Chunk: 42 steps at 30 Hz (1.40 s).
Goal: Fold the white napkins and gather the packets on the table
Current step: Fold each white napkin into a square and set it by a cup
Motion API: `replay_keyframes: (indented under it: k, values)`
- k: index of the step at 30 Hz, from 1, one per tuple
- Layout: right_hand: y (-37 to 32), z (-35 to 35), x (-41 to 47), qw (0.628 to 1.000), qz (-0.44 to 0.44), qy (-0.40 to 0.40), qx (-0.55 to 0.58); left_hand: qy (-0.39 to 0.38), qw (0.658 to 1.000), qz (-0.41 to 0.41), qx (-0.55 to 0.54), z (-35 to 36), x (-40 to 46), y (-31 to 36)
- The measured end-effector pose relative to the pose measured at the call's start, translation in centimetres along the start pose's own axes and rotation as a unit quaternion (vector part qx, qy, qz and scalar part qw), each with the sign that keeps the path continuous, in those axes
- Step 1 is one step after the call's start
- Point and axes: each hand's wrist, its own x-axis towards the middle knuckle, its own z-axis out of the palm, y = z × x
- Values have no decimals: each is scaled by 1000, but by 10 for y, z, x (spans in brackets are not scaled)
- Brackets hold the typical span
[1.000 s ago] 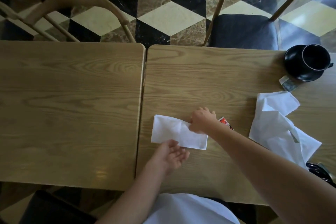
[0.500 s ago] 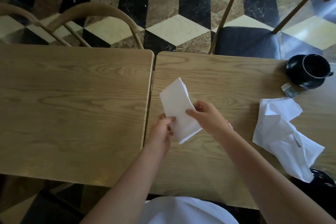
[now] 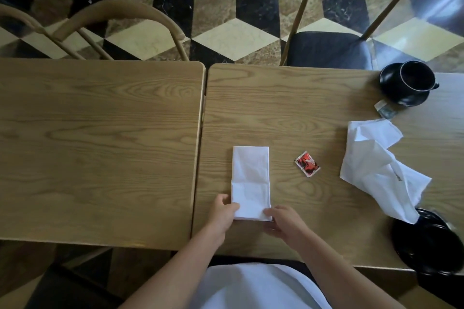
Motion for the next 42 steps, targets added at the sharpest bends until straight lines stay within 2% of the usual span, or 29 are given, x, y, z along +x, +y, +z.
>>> replay_keyframes:
  k: [5,9,15,25,30,37,40,42]
  values:
    - [-17,0,-14,996,-48,-4,-73,21,998,63,-11,-5,-11,14]
    - [-40,0,-16,996,-66,-4,-58,14,995,94,-12,-11,-15,39]
    - [-85,1,-14,994,-84,-23,-60,-39,994,68,-72,-13,-6,76]
    - [-147,13,17,992,-69,-17,-103,-33,998,25,-54,-10,29,124]
    - [-161,20,37,989,-64,0,-130,-30,999,32,-11,-6,43,138]
    - [-159,25,46,994,-94,-7,-54,10,996,68,53,7,55,143]
    - [-152,24,44,989,-119,3,-90,-3,990,84,114,12,51,143]
    - [-144,21,39,965,-179,50,-187,5,961,140,237,11,45,138]
